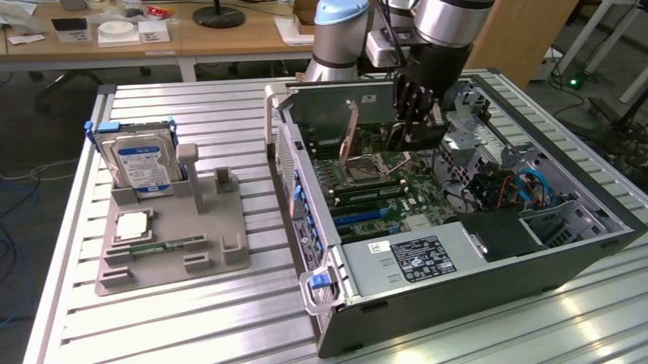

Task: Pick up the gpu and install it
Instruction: 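Insert the gpu into the slot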

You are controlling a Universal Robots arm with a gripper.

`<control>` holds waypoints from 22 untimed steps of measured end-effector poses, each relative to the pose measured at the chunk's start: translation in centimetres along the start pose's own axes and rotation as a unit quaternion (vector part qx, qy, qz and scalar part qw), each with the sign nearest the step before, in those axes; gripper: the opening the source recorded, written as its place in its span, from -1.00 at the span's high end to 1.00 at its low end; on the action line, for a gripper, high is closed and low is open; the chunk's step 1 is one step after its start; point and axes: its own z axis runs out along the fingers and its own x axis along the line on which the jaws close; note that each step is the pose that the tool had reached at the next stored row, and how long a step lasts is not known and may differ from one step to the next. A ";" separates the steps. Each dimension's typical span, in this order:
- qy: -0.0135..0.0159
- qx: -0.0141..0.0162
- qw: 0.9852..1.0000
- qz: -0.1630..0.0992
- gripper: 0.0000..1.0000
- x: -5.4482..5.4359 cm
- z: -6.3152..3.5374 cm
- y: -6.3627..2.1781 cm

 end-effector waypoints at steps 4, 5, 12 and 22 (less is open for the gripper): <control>-0.002 0.000 1.000 -0.001 0.43 0.3 0.47 0.08; -0.002 0.000 1.000 -0.002 0.43 0.5 0.49 0.07; -0.003 0.000 1.000 -0.002 0.43 1.8 0.56 0.08; -0.005 0.000 1.000 -0.009 0.43 2.3 1.58 0.88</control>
